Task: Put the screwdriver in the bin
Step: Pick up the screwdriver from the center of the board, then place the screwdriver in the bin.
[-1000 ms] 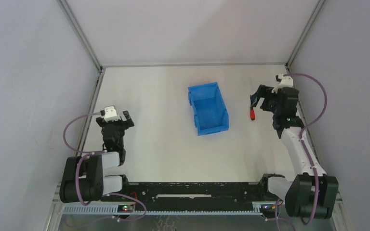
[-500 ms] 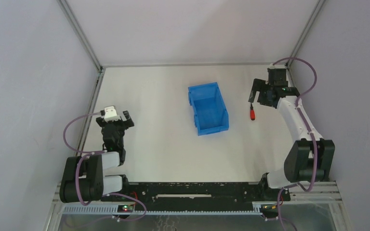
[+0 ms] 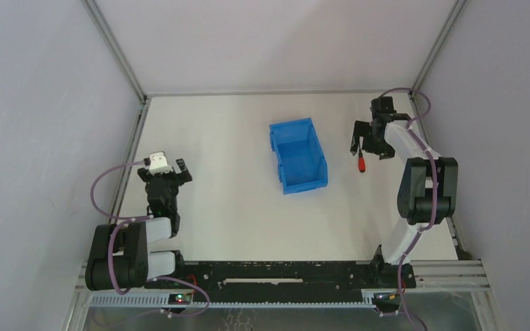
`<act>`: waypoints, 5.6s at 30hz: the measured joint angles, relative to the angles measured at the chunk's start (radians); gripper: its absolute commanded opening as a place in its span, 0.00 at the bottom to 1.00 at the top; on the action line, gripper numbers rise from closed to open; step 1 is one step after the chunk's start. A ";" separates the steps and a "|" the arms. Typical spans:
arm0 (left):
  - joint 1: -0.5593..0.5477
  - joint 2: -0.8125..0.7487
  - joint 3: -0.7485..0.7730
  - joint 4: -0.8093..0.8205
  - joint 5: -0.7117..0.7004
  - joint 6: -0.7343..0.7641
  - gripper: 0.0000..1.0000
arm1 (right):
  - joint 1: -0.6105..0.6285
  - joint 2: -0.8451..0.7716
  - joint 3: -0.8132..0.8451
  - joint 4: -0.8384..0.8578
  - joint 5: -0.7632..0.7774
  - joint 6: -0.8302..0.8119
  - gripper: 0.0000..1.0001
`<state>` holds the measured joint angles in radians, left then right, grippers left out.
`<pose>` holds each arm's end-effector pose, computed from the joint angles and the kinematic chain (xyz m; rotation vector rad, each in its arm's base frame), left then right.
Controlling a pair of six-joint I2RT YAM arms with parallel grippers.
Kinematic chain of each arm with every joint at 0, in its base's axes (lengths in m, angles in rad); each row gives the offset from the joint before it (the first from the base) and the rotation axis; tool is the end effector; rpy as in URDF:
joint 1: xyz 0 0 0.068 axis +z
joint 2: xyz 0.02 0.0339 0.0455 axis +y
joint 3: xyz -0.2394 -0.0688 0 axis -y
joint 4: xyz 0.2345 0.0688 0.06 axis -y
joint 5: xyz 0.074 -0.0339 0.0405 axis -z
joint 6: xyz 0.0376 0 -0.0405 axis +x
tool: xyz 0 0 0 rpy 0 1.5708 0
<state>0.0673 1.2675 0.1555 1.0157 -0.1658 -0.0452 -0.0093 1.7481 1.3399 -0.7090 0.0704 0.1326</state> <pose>0.2158 0.0208 0.1476 -0.2188 1.6537 0.1549 0.3501 -0.0059 0.2109 0.2120 2.6758 -0.0562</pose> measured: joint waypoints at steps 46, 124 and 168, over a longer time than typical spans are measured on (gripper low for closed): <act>0.000 0.000 0.000 0.000 0.000 0.000 1.00 | 0.011 0.253 0.066 0.000 -0.035 -0.024 0.43; 0.000 0.000 0.000 0.000 0.000 0.000 1.00 | 0.541 -0.064 0.481 -0.344 0.000 -0.015 0.13; 0.000 0.000 0.000 0.000 0.000 0.000 1.00 | 0.605 0.244 0.269 -0.109 0.028 -0.082 0.27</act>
<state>0.0673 1.2675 0.1555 1.0157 -0.1661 -0.0448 0.5953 1.9923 1.6093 -0.8181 0.0986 0.0502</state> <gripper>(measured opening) 0.997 0.267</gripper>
